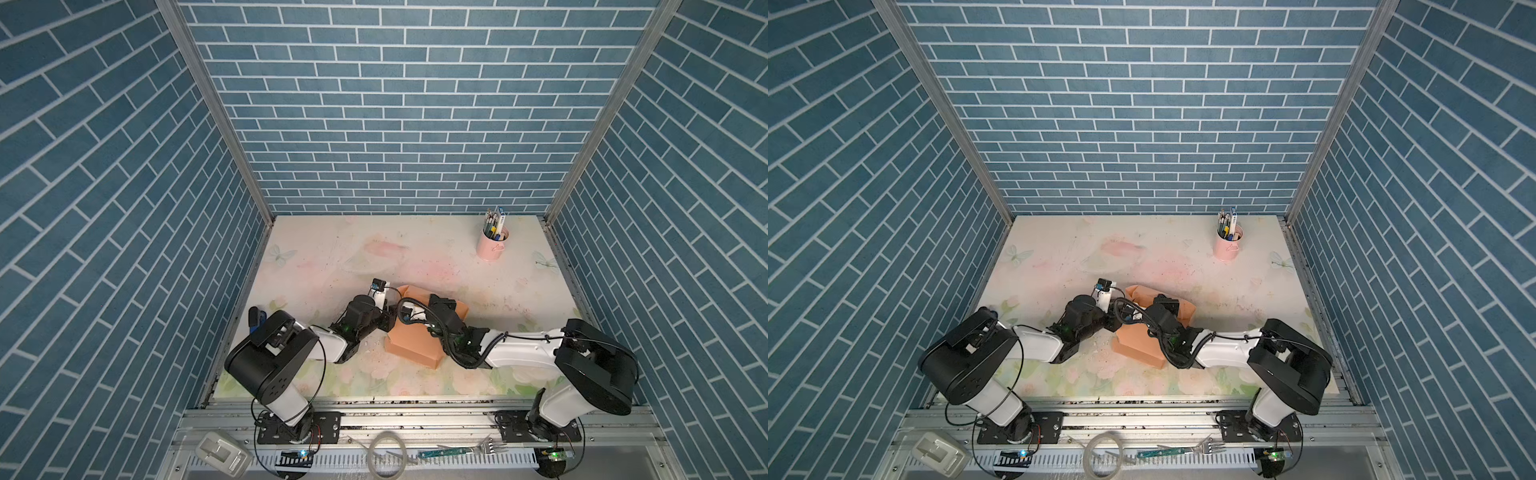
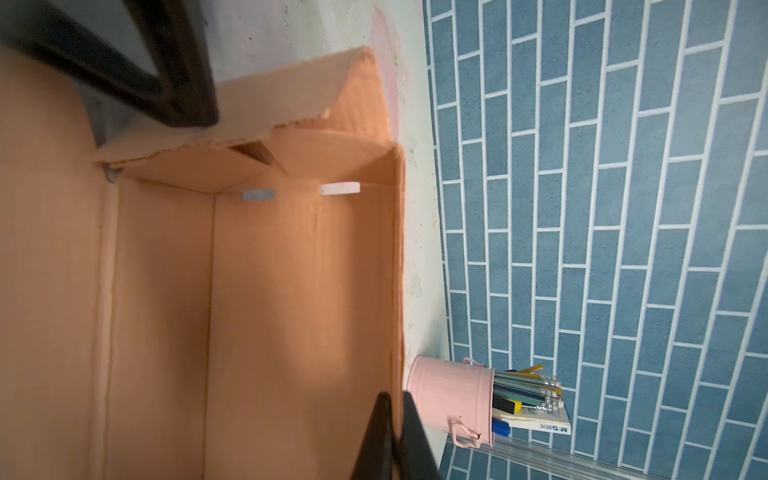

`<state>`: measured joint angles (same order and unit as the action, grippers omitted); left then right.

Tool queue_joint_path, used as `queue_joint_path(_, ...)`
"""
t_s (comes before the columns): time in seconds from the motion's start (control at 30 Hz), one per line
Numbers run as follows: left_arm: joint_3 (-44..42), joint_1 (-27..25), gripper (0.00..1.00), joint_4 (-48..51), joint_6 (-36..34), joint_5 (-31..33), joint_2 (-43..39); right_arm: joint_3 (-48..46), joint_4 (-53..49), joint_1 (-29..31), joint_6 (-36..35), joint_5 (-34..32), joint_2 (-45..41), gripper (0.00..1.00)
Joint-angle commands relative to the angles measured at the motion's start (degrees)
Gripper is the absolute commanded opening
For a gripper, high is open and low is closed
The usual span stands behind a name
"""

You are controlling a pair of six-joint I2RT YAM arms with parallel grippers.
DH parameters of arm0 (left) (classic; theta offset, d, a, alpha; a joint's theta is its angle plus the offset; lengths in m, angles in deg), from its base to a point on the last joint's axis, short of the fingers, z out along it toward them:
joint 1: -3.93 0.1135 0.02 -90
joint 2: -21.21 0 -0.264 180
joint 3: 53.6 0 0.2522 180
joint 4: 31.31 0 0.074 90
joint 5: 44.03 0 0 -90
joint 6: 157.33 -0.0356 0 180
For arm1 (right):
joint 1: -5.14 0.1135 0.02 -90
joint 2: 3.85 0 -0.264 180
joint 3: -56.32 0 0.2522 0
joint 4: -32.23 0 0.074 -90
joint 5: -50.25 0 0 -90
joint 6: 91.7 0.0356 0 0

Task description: Fold the paper box

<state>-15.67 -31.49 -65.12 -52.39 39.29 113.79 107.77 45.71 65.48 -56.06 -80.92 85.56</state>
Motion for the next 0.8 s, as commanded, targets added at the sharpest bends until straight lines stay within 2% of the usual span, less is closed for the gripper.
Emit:
queue_joint_path(0.0, -1.3, 0.35, 0.53, -2.17, -0.26, -1.8, -0.59, 1.02, -1.83, -0.15, -0.52, -0.05, 0.46, 0.07)
queue_joint_path(0.57, -0.47, 0.35, 0.49, -2.59, -0.04, -5.18, 0.04, 2.04, -1.58, -0.7, -2.24, 0.15, 1.98, 0.07)
queue_joint_path(0.77, -2.95, 0.35, 0.48, -2.07, 0.94, -3.23, -4.46, 1.51, -1.7, -1.09, -2.04, 0.22, 1.48, 0.07)
